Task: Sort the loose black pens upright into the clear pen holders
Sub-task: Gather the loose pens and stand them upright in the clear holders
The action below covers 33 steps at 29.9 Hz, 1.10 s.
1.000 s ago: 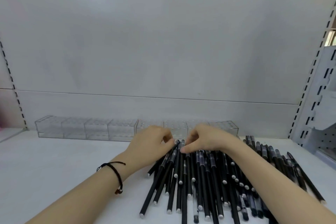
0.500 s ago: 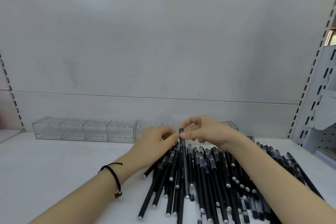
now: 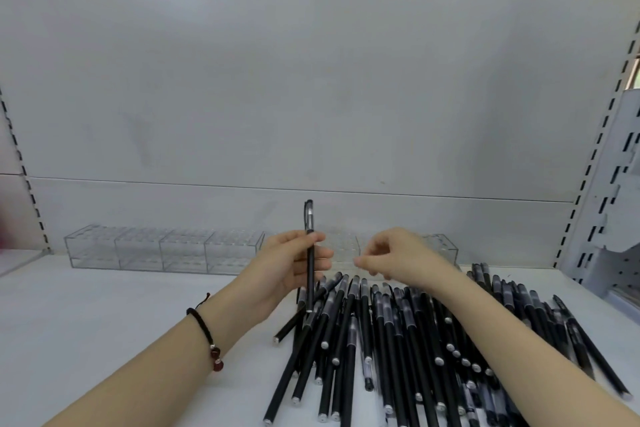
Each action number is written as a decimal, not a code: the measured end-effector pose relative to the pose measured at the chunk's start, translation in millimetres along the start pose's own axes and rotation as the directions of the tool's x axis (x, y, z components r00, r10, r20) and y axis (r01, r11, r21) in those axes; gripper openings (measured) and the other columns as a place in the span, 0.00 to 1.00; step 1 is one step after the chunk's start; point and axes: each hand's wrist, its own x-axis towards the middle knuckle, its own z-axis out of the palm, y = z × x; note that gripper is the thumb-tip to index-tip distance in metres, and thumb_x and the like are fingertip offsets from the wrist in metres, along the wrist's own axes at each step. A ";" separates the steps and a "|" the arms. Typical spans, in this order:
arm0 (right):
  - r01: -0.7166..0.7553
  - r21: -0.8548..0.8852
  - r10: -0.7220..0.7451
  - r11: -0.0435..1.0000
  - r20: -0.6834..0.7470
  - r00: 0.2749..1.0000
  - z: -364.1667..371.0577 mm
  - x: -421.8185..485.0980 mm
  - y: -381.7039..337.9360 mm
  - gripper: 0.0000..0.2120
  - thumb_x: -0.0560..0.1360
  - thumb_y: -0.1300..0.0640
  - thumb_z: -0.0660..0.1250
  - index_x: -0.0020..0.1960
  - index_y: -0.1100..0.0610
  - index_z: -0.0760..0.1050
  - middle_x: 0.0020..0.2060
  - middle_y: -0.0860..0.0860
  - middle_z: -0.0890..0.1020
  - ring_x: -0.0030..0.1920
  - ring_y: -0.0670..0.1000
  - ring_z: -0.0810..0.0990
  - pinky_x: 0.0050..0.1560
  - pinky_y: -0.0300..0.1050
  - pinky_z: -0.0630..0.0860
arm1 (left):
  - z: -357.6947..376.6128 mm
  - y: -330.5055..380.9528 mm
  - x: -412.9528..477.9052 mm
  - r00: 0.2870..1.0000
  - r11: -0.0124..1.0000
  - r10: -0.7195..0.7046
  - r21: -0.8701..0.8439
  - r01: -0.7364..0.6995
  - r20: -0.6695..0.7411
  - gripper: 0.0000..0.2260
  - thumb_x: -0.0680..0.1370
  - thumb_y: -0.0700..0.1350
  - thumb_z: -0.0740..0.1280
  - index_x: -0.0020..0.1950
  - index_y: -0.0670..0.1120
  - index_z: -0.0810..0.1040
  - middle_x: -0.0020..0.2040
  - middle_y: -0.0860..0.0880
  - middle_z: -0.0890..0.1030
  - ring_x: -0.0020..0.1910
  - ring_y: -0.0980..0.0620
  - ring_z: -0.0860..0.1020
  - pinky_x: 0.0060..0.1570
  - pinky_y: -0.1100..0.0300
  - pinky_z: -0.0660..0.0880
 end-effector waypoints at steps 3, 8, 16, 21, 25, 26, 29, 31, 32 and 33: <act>-0.027 -0.243 0.034 0.970 0.026 0.999 8.6 0.0 2.4 0.23 0.70 0.40 0.71 0.44 0.62 0.81 0.39 0.55 0.85 0.39 0.51 0.80 0.39 0.43 0.72 | -3.5 -0.5 2.0 0.999 0.999 -0.023 -0.038 0.022 -0.029 0.07 0.81 0.40 0.61 0.54 0.40 0.77 0.38 0.44 0.83 0.33 0.51 0.81 0.33 0.60 0.78; -0.091 -0.361 0.104 0.928 0.017 0.994 16.4 -4.0 -5.0 0.30 0.66 0.30 0.68 0.43 0.58 0.81 0.35 0.50 0.82 0.41 0.51 0.82 0.44 0.45 0.77 | -4.9 -4.5 2.0 0.997 0.998 -0.059 -0.040 0.057 -0.050 0.08 0.81 0.41 0.61 0.54 0.40 0.78 0.37 0.45 0.83 0.32 0.52 0.81 0.34 0.61 0.78; -0.097 -0.333 0.122 0.938 0.056 0.991 19.4 -3.4 -6.4 0.25 0.65 0.33 0.68 0.29 0.55 0.73 0.22 0.47 0.73 0.31 0.49 0.75 0.38 0.44 0.71 | -4.4 -8.9 4.3 0.995 0.996 -0.080 -0.029 0.079 -0.052 0.08 0.81 0.41 0.61 0.54 0.40 0.78 0.36 0.46 0.82 0.31 0.52 0.79 0.31 0.61 0.76; -0.102 -0.352 0.136 0.930 0.072 0.988 19.8 -4.0 -10.3 0.22 0.67 0.37 0.67 0.28 0.54 0.68 0.23 0.48 0.70 0.30 0.51 0.72 0.34 0.42 0.67 | -2.4 -10.9 4.6 0.994 0.995 -0.094 -0.031 0.092 -0.050 0.08 0.81 0.41 0.61 0.54 0.40 0.78 0.36 0.45 0.82 0.31 0.52 0.79 0.30 0.61 0.76; -0.117 -0.409 0.158 0.905 0.068 0.985 18.5 -4.0 -14.6 0.22 0.68 0.36 0.65 0.30 0.53 0.67 0.26 0.47 0.71 0.32 0.51 0.72 0.34 0.42 0.66 | -2.1 -11.2 3.6 0.995 0.996 -0.088 -0.010 0.087 -0.050 0.08 0.81 0.41 0.61 0.55 0.40 0.78 0.37 0.46 0.82 0.31 0.52 0.79 0.30 0.61 0.76; -0.122 -0.398 0.164 0.909 0.073 0.984 18.1 -3.5 -14.6 0.22 0.68 0.37 0.66 0.30 0.53 0.66 0.25 0.47 0.70 0.31 0.51 0.71 0.33 0.42 0.65 | -2.2 -11.2 3.7 0.995 0.996 -0.087 -0.005 0.087 -0.050 0.08 0.81 0.41 0.61 0.55 0.40 0.78 0.37 0.46 0.82 0.31 0.52 0.79 0.30 0.61 0.76; -0.134 -0.319 0.170 0.938 0.087 0.982 18.1 -1.8 -14.6 0.22 0.67 0.41 0.68 0.27 0.53 0.61 0.22 0.47 0.65 0.28 0.51 0.66 0.31 0.43 0.61 | -1.9 -11.3 3.7 0.995 0.997 -0.082 0.005 0.082 -0.054 0.08 0.82 0.42 0.61 0.55 0.40 0.78 0.37 0.46 0.82 0.32 0.52 0.79 0.31 0.62 0.76; -0.142 -0.226 0.164 0.964 0.085 0.983 17.7 -0.7 -14.2 0.21 0.68 0.45 0.70 0.26 0.53 0.63 0.21 0.47 0.66 0.27 0.50 0.66 0.30 0.43 0.60 | -0.6 -11.4 3.5 0.996 0.997 -0.081 0.006 0.081 -0.049 0.08 0.82 0.41 0.61 0.55 0.40 0.78 0.37 0.46 0.82 0.31 0.52 0.79 0.32 0.61 0.76; -0.146 -0.153 0.159 0.977 0.080 0.984 16.7 -0.7 -14.3 0.19 0.68 0.47 0.71 0.26 0.53 0.67 0.22 0.47 0.69 0.26 0.49 0.67 0.30 0.41 0.61 | 0.0 -11.3 3.2 0.996 0.997 -0.079 0.002 0.079 -0.044 0.08 0.82 0.41 0.61 0.55 0.40 0.77 0.36 0.45 0.82 0.31 0.52 0.79 0.32 0.61 0.76; -0.144 -0.057 0.149 0.988 0.080 0.986 15.0 -0.9 -14.9 0.15 0.69 0.49 0.71 0.28 0.54 0.71 0.24 0.48 0.73 0.27 0.47 0.68 0.29 0.40 0.62 | 0.8 -10.8 2.9 0.996 0.997 -0.077 -0.006 0.077 -0.039 0.08 0.82 0.41 0.61 0.55 0.39 0.77 0.37 0.45 0.82 0.32 0.51 0.80 0.33 0.61 0.78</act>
